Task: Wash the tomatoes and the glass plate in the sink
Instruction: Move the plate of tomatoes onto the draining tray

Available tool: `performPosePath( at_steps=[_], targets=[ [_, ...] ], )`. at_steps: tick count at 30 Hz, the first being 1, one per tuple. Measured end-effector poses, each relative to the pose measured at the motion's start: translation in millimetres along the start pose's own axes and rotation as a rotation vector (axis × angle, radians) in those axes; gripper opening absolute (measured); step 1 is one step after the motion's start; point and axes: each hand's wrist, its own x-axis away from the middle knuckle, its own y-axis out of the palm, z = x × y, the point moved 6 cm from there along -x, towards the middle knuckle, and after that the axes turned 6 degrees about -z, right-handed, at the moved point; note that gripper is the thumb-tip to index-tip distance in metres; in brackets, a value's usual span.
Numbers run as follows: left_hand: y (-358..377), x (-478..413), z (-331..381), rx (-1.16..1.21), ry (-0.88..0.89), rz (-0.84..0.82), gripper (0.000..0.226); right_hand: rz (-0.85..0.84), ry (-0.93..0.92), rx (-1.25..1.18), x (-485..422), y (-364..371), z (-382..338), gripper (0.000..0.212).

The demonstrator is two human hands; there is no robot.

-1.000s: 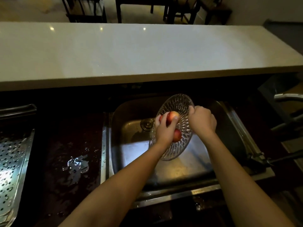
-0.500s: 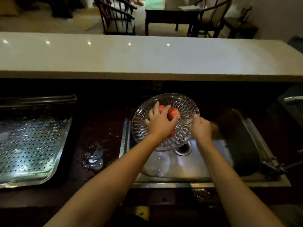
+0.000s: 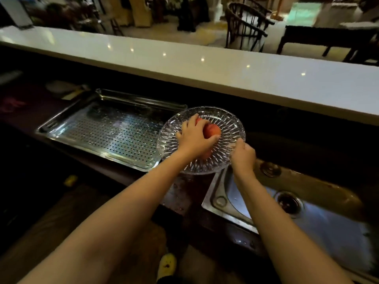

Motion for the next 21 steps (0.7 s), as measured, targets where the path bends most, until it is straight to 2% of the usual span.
performPosePath(
  at_steps=[7,11,17,21],
  targets=[
    [-40.3,-10.7,-74.7,-0.055,-0.07,0.032,0.057,0.005,-0.014,0.079,10.5,83.8,-8.9,0.044],
    [-49.2,-30.6,-118.8,-0.067,-0.043,0.001,0.056,0.007,0.024,0.072,11.0,131.6,-2.9,0.047],
    [-48.6,-73.8,-189.7,-0.027,0.061,-0.083,0.057,0.119,0.056,0.077,1.9,201.3,12.4,0.047],
    [-55.0,-106.6,-229.9,-0.03,0.195,-0.143,0.056,0.262,0.079,0.058,1.8,251.4,16.3,0.048]
  ],
)
